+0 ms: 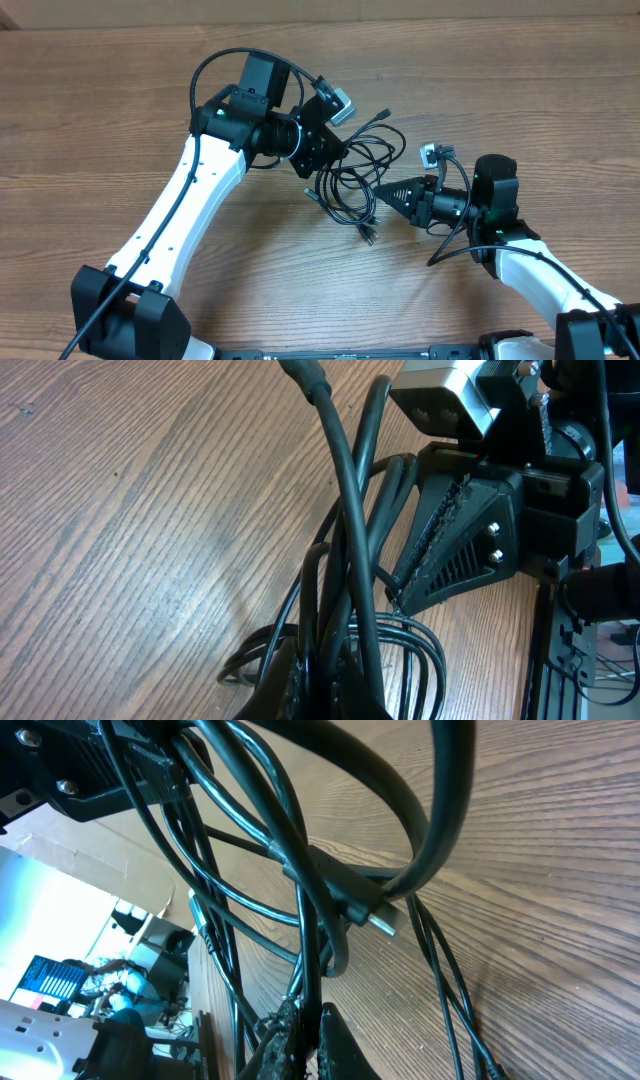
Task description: Untangle cables
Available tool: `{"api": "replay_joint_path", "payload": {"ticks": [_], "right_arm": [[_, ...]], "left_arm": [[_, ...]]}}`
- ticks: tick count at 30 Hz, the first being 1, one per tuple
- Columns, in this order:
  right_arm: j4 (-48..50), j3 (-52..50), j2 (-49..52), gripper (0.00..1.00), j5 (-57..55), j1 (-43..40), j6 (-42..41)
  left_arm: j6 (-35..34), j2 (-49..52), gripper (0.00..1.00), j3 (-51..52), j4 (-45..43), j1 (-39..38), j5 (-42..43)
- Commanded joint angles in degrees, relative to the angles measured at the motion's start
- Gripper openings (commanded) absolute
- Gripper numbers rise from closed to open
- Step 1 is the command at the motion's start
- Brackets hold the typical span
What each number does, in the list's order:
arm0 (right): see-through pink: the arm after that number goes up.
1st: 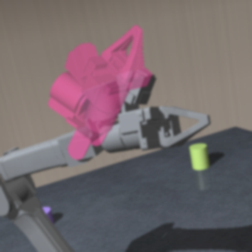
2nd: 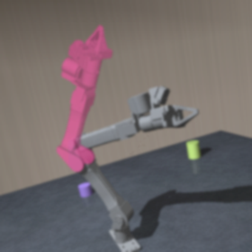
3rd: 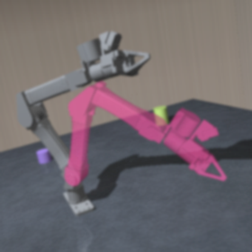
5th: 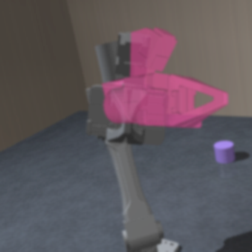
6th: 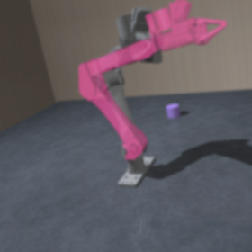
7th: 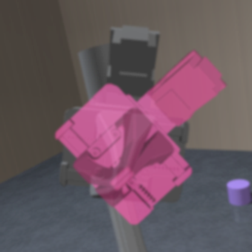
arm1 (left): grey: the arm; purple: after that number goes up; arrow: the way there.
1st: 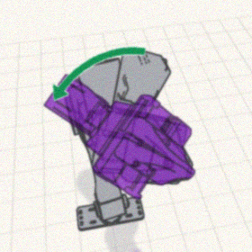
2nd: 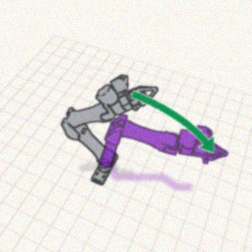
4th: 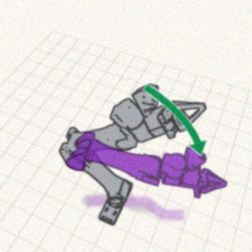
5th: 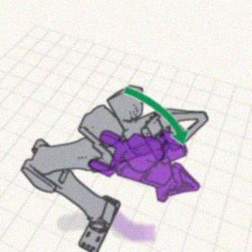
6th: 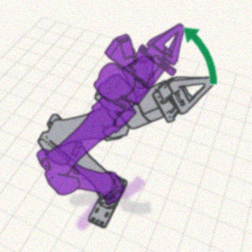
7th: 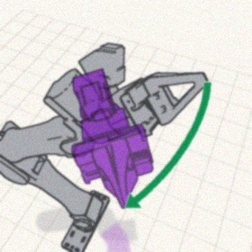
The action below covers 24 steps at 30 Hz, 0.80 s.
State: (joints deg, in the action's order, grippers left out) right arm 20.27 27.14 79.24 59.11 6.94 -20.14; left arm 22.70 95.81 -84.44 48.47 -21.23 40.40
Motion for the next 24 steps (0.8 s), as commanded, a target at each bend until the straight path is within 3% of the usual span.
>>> {"api": "replay_joint_path", "payload": {"ticks": [1, 8, 17, 24], "right_arm": [[0.15, 0.59, -0.57, 0.04, -0.20, 0.22, 0.52], [-2.78, 0.59, -0.57, 0.04, -9.33, 0.22, -1.75], [-16.28, 0.59, -0.57, 0.04, -33.20, 0.22, -1.95], [-18.27, 0.59, -0.57, 0.06, -35.47, 0.22, -2.36]], "left_arm": [[0.66, 0.17, 0.04, -0.04, 0.02, 0.39, 2.16], [0.66, 0.17, 0.04, -0.04, 1.27, 0.39, 0.96], [0.66, 0.17, 0.04, -0.04, 1.90, 0.66, 0.96], [0.66, 0.17, 0.04, -0.04, 2.12, 0.66, 0.94]]}}
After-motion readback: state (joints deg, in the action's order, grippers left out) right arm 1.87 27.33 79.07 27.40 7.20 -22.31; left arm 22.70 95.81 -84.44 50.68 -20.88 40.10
